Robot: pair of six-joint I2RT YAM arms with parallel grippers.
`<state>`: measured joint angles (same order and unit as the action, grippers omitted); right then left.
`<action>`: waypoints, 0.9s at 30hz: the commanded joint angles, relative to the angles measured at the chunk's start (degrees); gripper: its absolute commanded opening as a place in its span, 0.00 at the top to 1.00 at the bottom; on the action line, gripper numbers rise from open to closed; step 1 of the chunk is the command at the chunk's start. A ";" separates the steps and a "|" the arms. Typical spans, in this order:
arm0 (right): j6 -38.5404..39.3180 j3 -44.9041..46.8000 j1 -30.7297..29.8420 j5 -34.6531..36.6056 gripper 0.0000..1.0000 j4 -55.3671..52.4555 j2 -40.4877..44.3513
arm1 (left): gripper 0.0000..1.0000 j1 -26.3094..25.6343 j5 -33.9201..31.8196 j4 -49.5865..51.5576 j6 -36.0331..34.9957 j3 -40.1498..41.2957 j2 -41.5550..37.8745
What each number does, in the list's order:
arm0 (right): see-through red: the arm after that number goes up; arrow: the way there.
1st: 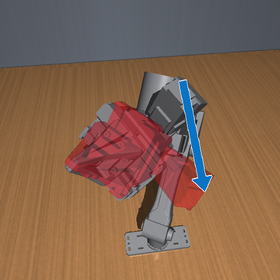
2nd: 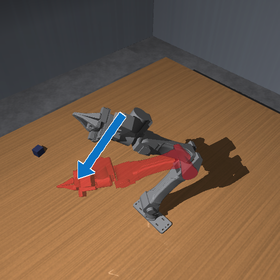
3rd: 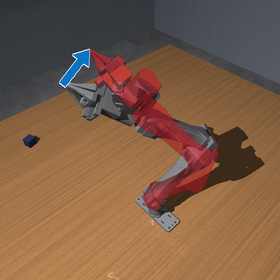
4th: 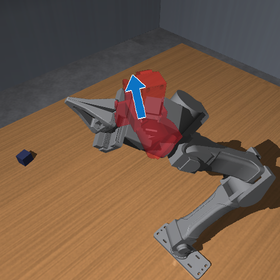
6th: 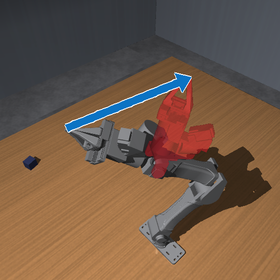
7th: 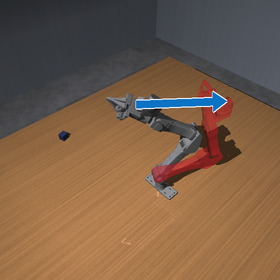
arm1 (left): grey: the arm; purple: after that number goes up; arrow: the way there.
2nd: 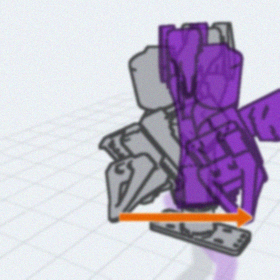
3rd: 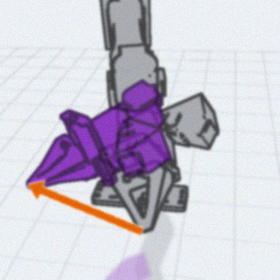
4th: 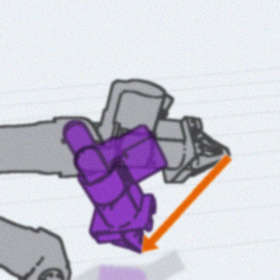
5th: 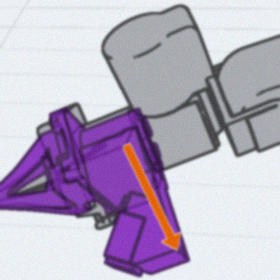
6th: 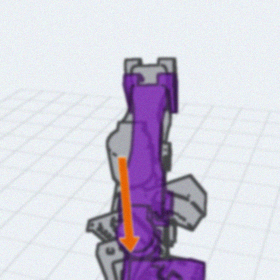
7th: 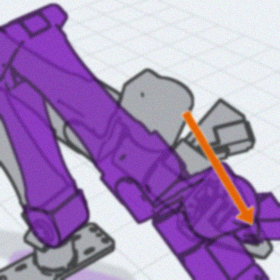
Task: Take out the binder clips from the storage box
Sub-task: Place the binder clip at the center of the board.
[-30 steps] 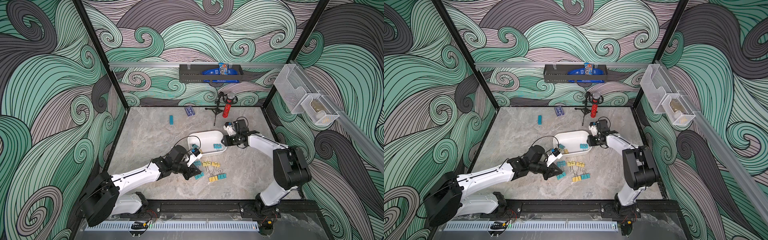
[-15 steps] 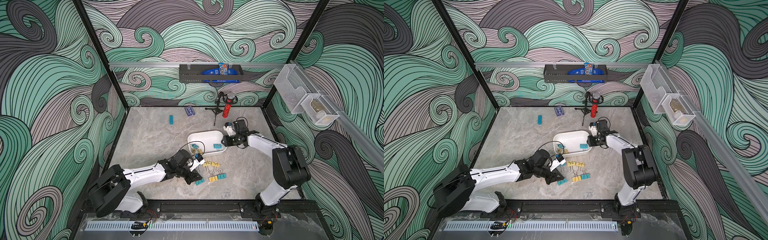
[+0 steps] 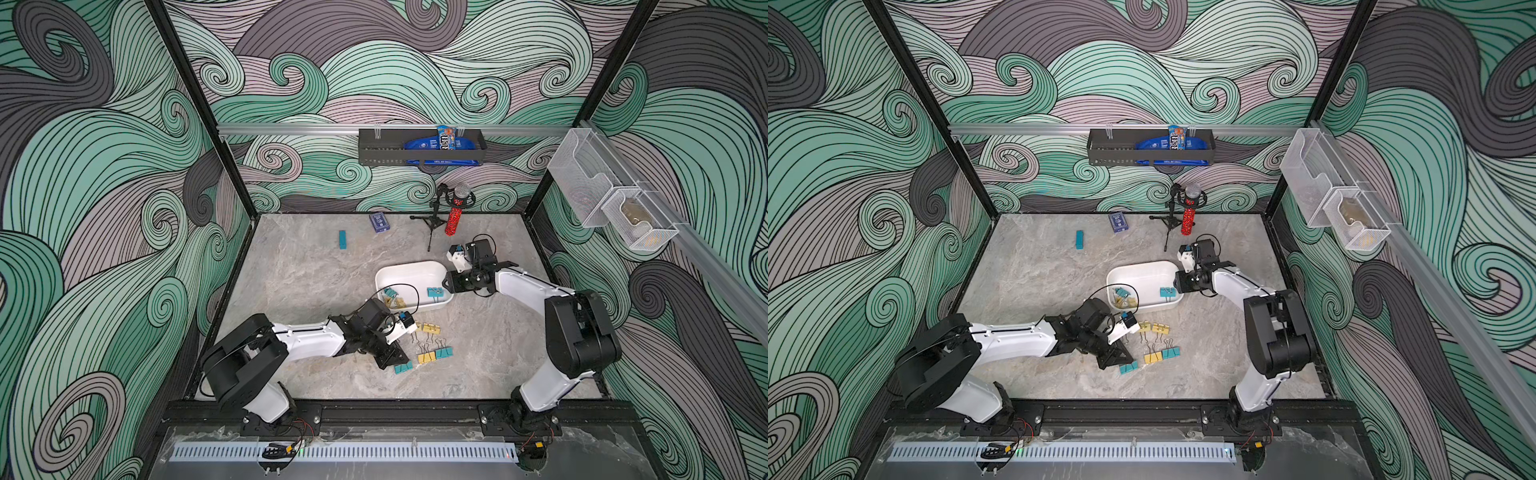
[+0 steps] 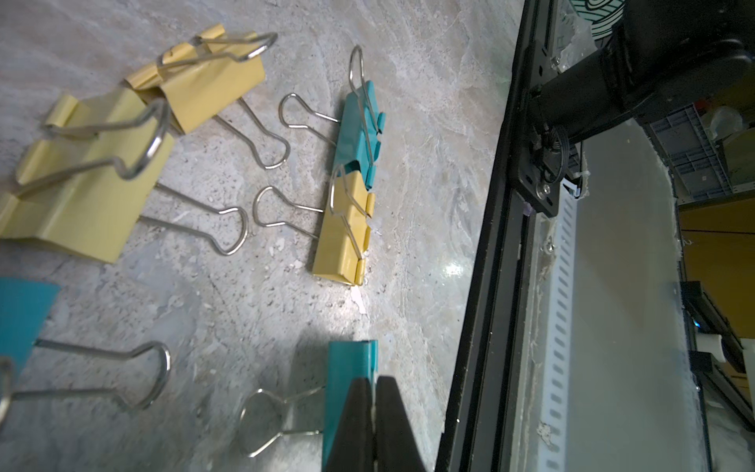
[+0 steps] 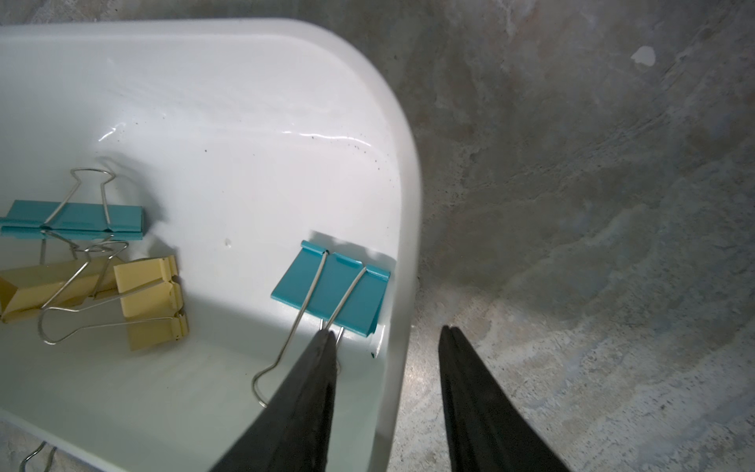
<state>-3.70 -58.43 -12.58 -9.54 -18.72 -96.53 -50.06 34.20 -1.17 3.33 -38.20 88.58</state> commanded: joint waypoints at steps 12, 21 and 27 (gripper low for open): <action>0.45 -0.05 -0.25 0.22 0.56 -0.32 -0.25 | 1.00 -0.47 2.64 1.31 -5.61 -4.91 5.68; 0.45 -0.10 -0.28 0.13 0.56 -0.49 -0.38 | 0.91 -0.39 2.89 0.67 -5.97 -5.24 7.73; 0.45 -0.19 -0.29 0.06 0.56 -0.46 -0.59 | 0.84 -0.34 1.93 0.98 -5.63 -5.14 7.76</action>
<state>-3.62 -58.43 -12.58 -9.54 -18.72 -96.53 -50.06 36.42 -1.04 -1.54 -42.39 95.55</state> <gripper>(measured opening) 0.440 0.157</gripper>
